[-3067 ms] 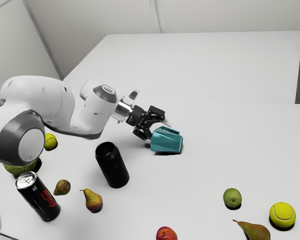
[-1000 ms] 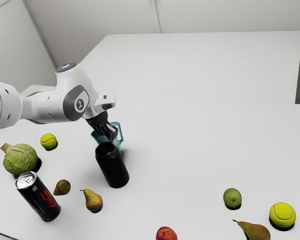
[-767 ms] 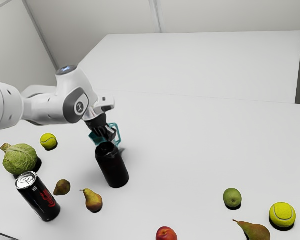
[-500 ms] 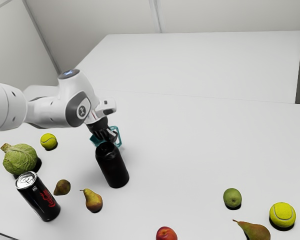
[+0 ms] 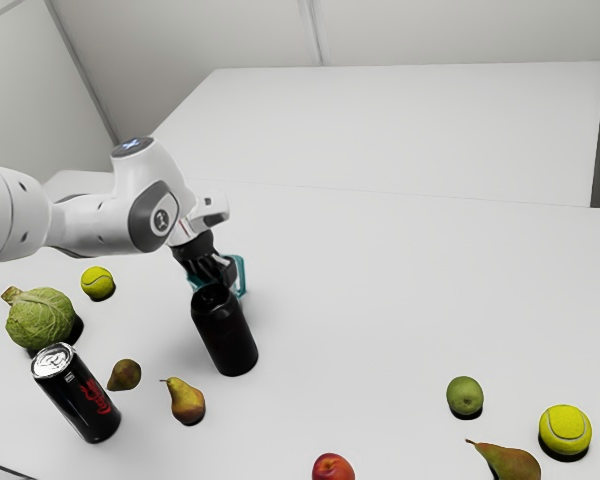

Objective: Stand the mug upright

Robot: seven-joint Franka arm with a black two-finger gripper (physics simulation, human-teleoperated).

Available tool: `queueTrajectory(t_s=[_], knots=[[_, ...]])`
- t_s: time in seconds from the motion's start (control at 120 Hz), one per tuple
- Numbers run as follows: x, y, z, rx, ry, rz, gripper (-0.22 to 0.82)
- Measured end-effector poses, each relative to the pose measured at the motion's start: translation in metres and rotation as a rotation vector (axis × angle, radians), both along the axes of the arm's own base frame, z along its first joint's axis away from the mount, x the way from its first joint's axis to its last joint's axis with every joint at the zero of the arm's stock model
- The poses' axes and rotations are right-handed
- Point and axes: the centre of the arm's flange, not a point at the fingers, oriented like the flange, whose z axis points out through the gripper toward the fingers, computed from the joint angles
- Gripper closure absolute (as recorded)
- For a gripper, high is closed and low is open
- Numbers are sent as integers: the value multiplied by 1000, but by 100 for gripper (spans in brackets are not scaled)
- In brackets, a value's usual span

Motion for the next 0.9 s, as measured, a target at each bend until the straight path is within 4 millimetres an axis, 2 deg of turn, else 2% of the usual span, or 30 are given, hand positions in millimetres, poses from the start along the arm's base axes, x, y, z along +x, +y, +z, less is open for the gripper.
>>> queueTrajectory(t_s=[0.267, 0.467, 0.567, 0.675, 0.742, 0.817, 0.9], knots=[[-1, -1, 23, -9, -38, 4, 17], [5, -3, 61, -23, -95, 11, 7], [27, -3, 95, -23, -123, 14, 4], [65, -2, 129, -10, -115, 13, 2], [88, -10, 145, 2, -94, 0, 2], [109, -22, 156, 13, -57, -20, 1], [113, -24, 160, 16, -4, -19, 1]])
